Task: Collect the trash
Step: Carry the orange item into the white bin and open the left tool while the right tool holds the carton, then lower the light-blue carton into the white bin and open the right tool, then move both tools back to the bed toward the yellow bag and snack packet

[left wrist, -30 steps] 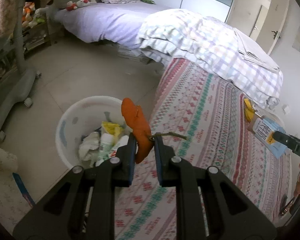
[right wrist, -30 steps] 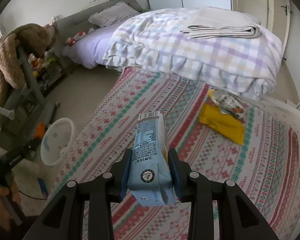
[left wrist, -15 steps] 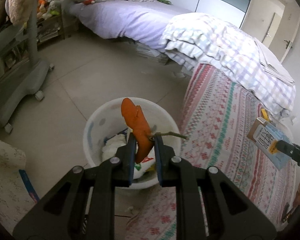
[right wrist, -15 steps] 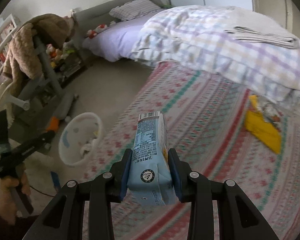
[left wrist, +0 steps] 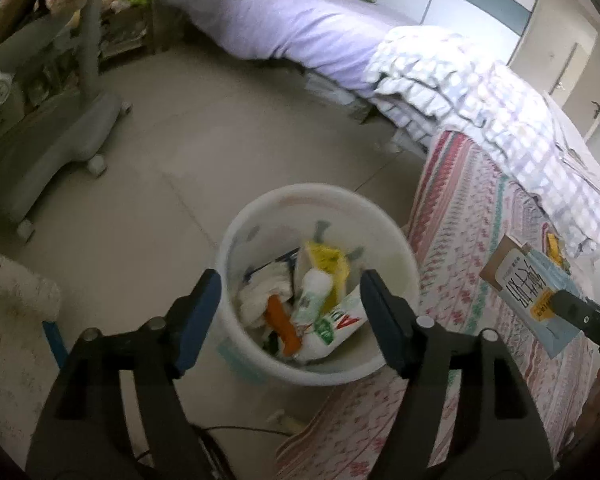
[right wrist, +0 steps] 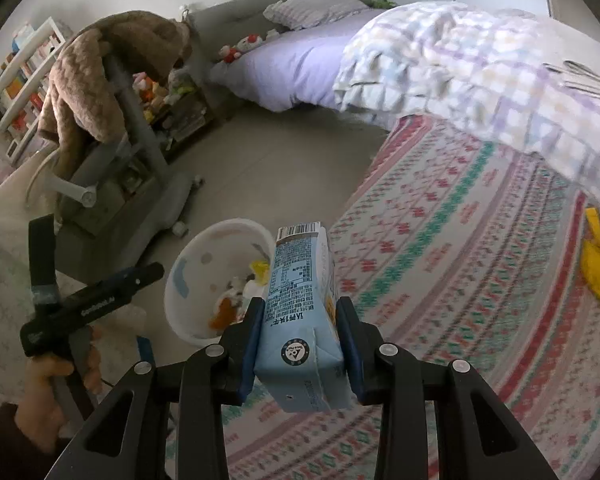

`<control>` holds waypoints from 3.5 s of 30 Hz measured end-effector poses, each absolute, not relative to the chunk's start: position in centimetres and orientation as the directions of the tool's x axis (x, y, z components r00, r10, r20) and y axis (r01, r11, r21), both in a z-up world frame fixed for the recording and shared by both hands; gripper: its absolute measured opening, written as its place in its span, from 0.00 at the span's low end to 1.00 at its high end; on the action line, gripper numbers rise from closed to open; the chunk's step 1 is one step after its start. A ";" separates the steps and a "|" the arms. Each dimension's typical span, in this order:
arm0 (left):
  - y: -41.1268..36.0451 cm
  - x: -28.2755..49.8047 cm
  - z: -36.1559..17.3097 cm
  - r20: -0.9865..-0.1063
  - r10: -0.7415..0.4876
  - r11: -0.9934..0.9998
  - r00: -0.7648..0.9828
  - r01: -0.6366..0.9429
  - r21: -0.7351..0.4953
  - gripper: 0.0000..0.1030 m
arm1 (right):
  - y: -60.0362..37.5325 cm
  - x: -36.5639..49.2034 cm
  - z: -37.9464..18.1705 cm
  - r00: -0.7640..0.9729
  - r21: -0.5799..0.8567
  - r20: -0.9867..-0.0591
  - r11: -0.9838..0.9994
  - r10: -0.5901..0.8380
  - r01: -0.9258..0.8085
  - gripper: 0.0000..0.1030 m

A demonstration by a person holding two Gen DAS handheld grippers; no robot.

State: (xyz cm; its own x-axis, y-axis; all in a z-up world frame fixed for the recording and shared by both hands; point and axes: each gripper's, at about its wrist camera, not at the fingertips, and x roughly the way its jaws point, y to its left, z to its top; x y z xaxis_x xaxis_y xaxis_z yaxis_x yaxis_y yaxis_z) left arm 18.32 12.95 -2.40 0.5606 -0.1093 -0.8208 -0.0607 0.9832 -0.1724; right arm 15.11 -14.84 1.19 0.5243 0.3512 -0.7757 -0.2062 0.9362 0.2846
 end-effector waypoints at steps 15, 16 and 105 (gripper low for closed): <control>15.6 15.2 -2.8 -0.829 -0.025 0.997 0.558 -0.043 -0.059 0.83 | -8.0 18.0 -1.7 0.457 0.409 -0.750 0.879 0.478 -0.247 0.36; 15.7 15.1 -2.8 -0.830 -0.026 0.997 0.558 -0.046 -0.062 0.83 | -7.6 18.1 -1.8 0.458 0.413 -0.747 0.876 0.483 -0.250 0.36; -16.3 21.0 -1.2 -0.838 -0.299 0.940 0.457 0.293 -0.176 0.97 | -48.6 11.6 1.2 0.639 0.251 -0.768 0.892 -0.052 0.376 0.84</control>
State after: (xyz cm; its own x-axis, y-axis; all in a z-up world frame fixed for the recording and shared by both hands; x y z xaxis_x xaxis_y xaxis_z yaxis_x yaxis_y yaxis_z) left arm 21.02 -16.29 -1.21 0.4571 -0.2994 -0.8375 0.2934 0.9397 -0.1758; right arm 11.60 -48.57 1.21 0.6385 -0.0524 -0.7678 0.3756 0.8920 0.2515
